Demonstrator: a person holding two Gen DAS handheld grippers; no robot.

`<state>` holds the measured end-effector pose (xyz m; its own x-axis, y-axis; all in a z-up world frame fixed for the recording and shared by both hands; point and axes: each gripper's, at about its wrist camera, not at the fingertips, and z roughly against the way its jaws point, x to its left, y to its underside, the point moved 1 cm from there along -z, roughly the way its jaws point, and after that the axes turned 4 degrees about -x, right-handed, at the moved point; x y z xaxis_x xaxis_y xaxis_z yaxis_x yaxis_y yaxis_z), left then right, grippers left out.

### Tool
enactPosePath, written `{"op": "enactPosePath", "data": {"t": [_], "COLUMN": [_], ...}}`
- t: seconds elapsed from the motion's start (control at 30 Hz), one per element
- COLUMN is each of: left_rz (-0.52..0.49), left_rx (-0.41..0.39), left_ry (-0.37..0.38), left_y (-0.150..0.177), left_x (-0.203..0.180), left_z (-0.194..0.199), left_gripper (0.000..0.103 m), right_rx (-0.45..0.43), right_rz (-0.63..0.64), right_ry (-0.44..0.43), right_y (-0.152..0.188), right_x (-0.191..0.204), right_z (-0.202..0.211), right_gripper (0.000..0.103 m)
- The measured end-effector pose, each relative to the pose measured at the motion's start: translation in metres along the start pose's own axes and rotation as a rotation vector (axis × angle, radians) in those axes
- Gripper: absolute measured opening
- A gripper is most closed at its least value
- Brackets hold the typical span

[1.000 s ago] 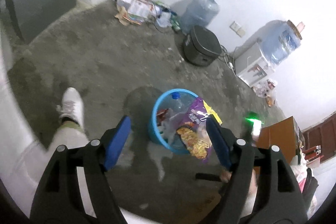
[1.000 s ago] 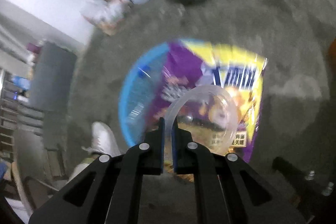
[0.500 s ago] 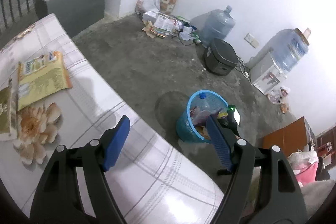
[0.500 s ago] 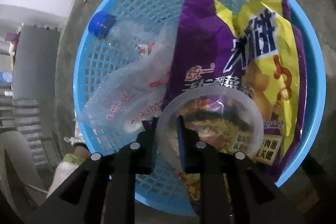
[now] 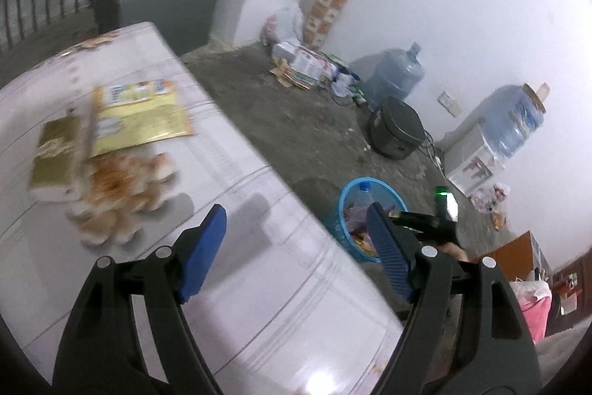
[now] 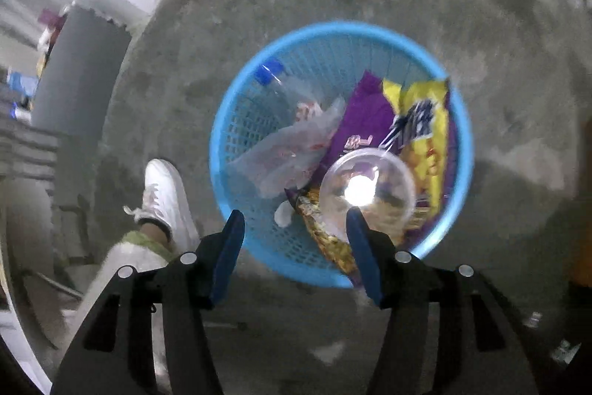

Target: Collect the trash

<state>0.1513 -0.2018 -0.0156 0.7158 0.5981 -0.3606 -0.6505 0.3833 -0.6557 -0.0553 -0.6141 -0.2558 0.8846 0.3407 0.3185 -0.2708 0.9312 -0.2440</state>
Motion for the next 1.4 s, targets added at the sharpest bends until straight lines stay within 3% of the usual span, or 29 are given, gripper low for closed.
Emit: {"op": "enactPosePath", "data": {"t": [0.1, 0.2, 0.27, 0.33, 0.53, 0.77, 1.07, 1.17, 1.4], "left_rz": [0.042, 0.089, 0.126, 0.171, 0.233, 0.224, 0.206, 0.184, 0.2], "left_rx": [-0.044, -0.109, -0.149, -0.175, -0.203, -0.133, -0.074, -0.076, -0.104], "left_ry": [-0.037, -0.095, -0.138, -0.197, -0.249, -0.273, -0.32, -0.324, -0.28], "left_y": [0.008, 0.014, 0.015, 0.014, 0.012, -0.009, -0.023, -0.024, -0.027], "left_x": [0.026, 0.056, 0.079, 0.103, 0.147, 0.169, 0.179, 0.179, 0.183], "left_z": [0.028, 0.057, 0.072, 0.082, 0.085, 0.046, 0.004, 0.0, -0.002], "left_gripper": [0.073, 0.073, 0.073, 0.073, 0.073, 0.073, 0.074, 0.074, 0.05], "right_rx": [-0.087, -0.163, -0.198, -0.209, -0.155, -0.091, -0.119, -0.142, -0.147], "right_rz": [0.081, 0.17, 0.254, 0.363, 0.594, 0.83, 0.983, 1.041, 1.142], "right_ry": [-0.061, -0.23, -0.298, -0.38, -0.492, -0.476, -0.375, -0.345, -0.344], "right_y": [0.007, 0.014, 0.019, 0.03, 0.072, 0.121, 0.139, 0.146, 0.164], "right_x": [0.032, 0.081, 0.122, 0.173, 0.289, 0.402, 0.464, 0.472, 0.474], "right_z": [0.048, 0.102, 0.126, 0.146, 0.153, 0.123, 0.085, 0.079, 0.087], "right_gripper": [0.056, 0.056, 0.056, 0.056, 0.056, 0.056, 0.056, 0.046, 0.017]}}
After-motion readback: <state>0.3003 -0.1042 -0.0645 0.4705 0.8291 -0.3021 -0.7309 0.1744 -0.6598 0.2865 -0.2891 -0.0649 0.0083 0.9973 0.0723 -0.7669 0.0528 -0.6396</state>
